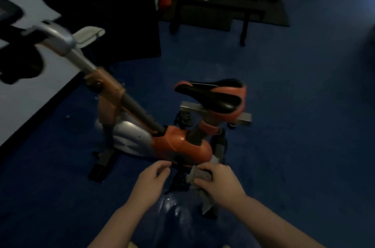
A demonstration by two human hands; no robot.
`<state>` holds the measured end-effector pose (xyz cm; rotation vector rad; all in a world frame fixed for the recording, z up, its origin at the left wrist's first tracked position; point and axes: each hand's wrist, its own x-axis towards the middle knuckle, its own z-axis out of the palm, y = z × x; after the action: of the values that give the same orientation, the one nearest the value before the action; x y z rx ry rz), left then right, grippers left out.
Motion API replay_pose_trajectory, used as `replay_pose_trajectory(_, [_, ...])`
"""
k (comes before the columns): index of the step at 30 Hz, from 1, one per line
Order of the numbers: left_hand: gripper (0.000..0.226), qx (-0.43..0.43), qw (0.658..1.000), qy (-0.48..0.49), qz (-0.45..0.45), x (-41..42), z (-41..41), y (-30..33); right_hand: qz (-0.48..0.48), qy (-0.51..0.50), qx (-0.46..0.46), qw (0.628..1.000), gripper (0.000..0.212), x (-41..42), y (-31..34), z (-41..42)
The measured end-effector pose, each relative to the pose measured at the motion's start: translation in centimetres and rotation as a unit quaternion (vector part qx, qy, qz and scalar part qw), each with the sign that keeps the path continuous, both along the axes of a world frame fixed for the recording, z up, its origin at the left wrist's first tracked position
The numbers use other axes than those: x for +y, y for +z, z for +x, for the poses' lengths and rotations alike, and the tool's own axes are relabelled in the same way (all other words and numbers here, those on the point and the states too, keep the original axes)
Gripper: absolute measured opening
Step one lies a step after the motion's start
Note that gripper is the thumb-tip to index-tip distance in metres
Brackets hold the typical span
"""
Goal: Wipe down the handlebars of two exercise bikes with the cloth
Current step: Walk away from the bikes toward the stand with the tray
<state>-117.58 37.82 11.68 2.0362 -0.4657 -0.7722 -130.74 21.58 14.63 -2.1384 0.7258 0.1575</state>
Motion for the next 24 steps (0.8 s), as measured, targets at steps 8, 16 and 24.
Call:
replay_pose_trajectory(8, [0.021, 0.032, 0.997, -0.074, -0.013, -13.5, -11.6, 0.3, -0.051, -0.059, 0.047, 0.996, 0.036, -11.6, -0.1, -12.2])
replay_pose_trajectory(16, [0.021, 0.021, 0.989, -0.145, 0.02, -20.6, -14.3, 0.0, -0.042, -0.123, 0.021, 0.991, 0.033, -17.1, -0.2, -16.6])
replay_pose_trajectory(24, [0.023, 0.022, 0.986, -0.16, 0.033, -28.6, -13.8, -1.3, -0.051, -0.112, 0.01, 0.992, 0.029, -24.9, -0.1, -16.5])
